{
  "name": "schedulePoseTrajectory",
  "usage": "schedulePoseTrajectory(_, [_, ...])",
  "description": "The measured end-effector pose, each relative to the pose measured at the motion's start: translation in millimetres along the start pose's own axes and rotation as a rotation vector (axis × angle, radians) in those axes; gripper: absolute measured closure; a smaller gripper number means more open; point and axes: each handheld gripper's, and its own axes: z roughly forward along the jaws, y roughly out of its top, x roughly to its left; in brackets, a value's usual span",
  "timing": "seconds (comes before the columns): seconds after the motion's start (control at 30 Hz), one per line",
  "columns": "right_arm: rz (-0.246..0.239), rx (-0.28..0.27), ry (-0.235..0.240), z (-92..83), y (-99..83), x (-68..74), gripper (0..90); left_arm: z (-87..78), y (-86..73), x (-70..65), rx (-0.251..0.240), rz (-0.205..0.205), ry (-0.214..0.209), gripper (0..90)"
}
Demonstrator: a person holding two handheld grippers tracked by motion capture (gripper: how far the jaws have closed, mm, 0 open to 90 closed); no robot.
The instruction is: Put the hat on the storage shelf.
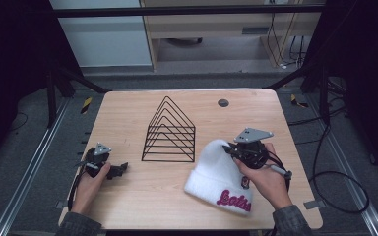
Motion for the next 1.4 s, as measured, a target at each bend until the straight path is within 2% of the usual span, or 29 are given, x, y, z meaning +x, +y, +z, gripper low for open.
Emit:
schedulePoseTrajectory(0.03, [-0.014, -0.015, 0.003, -4.9, 3.6, 2.3, 83.9, 0.0, 0.0, 0.0, 0.0, 0.0, 0.0, 3.8])
schedulePoseTrajectory(0.07, [-0.021, -0.038, 0.008, -11.6, 7.9, 4.7, 84.0, -6.7, 3.0, -0.8, -0.032, 0.018, 0.043, 4.7])
schedulePoseTrajectory(0.13, [-0.026, -0.069, 0.024, -21.3, 13.8, 7.9, 84.0, -13.6, 5.7, -0.2, -0.075, -0.001, 0.028, 4.1])
schedulePoseTrajectory(0.27, [-0.056, -0.114, 0.029, -41.6, 26.2, 12.8, 84.0, -29.4, 12.7, -0.5, -0.119, 0.024, 0.029, 3.8])
schedulePoseTrajectory(0.33, [-0.061, -0.126, 0.031, -45.8, 29.2, 13.1, 84.0, -33.8, 15.3, -0.2, -0.131, 0.027, 0.025, 3.8])
schedulePoseTrajectory(0.43, [-0.086, -0.146, 0.002, -58.8, 40.7, 7.7, 84.0, -43.8, 25.7, 1.1, -0.157, 0.042, 0.012, 3.7])
schedulePoseTrajectory(0.53, [-0.077, -0.163, -0.011, -64.8, 47.3, -3.8, 84.0, -50.8, 38.3, 2.1, -0.163, 0.056, 0.008, 3.8])
schedulePoseTrajectory(0.67, [-0.076, -0.169, -0.04, -66.3, 56.3, -19.5, 84.0, -59.1, 58.9, 4.0, -0.166, 0.07, -0.01, 4.6])
schedulePoseTrajectory(0.7, [-0.067, -0.173, -0.04, -65.6, 58.9, -23.4, 84.0, -59.1, 58.9, 4.0, -0.166, 0.07, -0.01, 4.8])
schedulePoseTrajectory(0.73, [-0.061, -0.18, -0.041, -64.9, 61.9, -26.4, 84.0, -63.5, 68.9, 5.2, -0.169, 0.074, -0.02, 4.9])
schedulePoseTrajectory(0.8, [-0.067, -0.185, -0.046, -63.6, 69.7, -30.3, 84.0, -68.5, 78.2, 5.8, -0.175, 0.079, -0.032, 4.9])
schedulePoseTrajectory(0.83, [-0.072, -0.187, -0.05, -63.3, 74.1, -31.2, 84.0, -68.5, 78.2, 5.8, -0.175, 0.079, -0.032, 4.9])
schedulePoseTrajectory(0.87, [-0.077, -0.194, -0.052, -63.4, 80.3, -32.0, 84.0, -74.2, 87.4, 6.2, -0.186, 0.085, -0.056, 4.9])
schedulePoseTrajectory(1.0, [-0.109, -0.226, -0.087, -64.7, 100.9, -32.1, 84.1, -83.3, 104.4, 5.5, -0.203, 0.085, -0.094, 4.9])
schedulePoseTrajectory(1.1, [-0.11, -0.256, -0.106, -65.3, 116.7, -33.4, 84.0, -86.7, 112.6, 4.3, -0.21, 0.075, -0.116, 5.1])
schedulePoseTrajectory(1.13, [-0.106, -0.268, -0.111, -65.2, 121.6, -33.8, 84.0, -90.2, 120.4, 1.6, -0.208, 0.088, -0.128, 5.0])
schedulePoseTrajectory(1.23, [-0.096, -0.306, -0.124, -64.7, 136.0, -34.7, 84.0, -94.2, 131.1, -3.9, -0.21, 0.116, -0.124, 5.0])
schedulePoseTrajectory(1.4, [-0.092, -0.352, -0.128, -62.7, 158.6, -33.6, 84.0, -100.4, 143.5, -12.0, -0.226, 0.15, -0.139, 4.7])
